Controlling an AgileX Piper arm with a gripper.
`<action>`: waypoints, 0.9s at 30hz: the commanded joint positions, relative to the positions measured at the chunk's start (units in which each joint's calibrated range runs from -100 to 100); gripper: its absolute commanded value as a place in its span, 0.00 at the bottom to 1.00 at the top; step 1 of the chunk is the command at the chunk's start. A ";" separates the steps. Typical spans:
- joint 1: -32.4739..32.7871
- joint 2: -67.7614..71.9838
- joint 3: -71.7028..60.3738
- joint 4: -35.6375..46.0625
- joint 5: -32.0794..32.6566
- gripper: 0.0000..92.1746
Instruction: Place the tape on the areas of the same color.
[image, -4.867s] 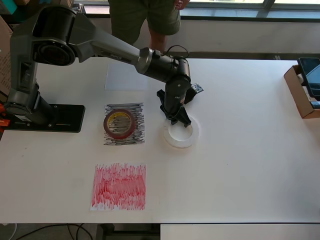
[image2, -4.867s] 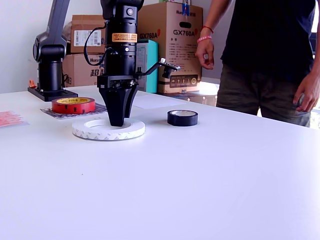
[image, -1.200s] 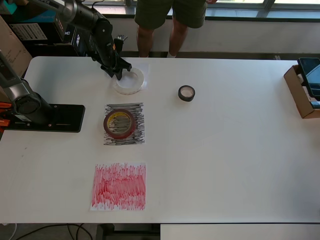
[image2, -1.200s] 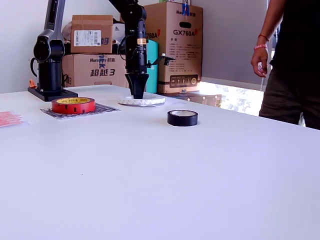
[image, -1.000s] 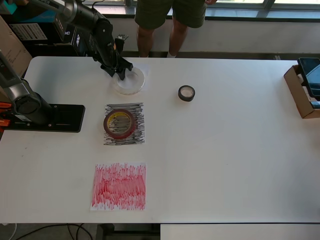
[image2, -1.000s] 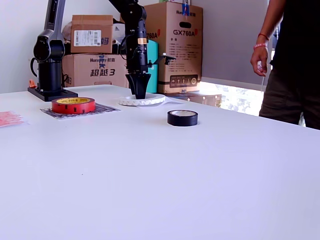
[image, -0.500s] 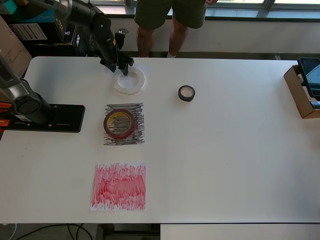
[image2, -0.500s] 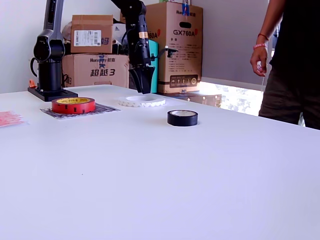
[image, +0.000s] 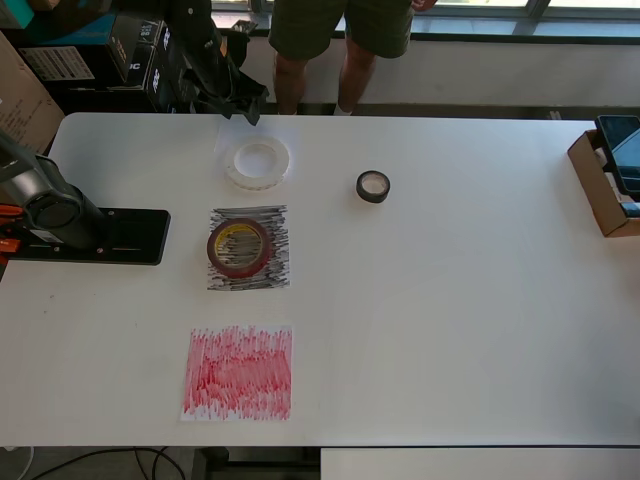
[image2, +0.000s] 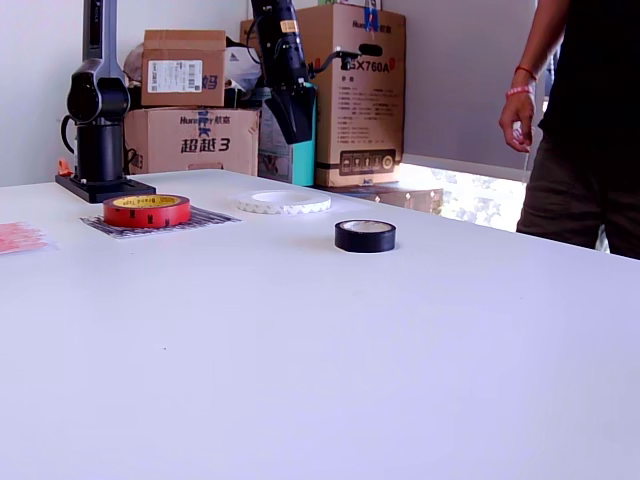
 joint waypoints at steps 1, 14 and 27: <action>-8.10 0.13 -5.58 2.23 -0.31 0.68; -16.94 5.36 -12.30 2.32 -0.64 0.68; -23.80 4.99 -11.30 18.52 -5.14 0.68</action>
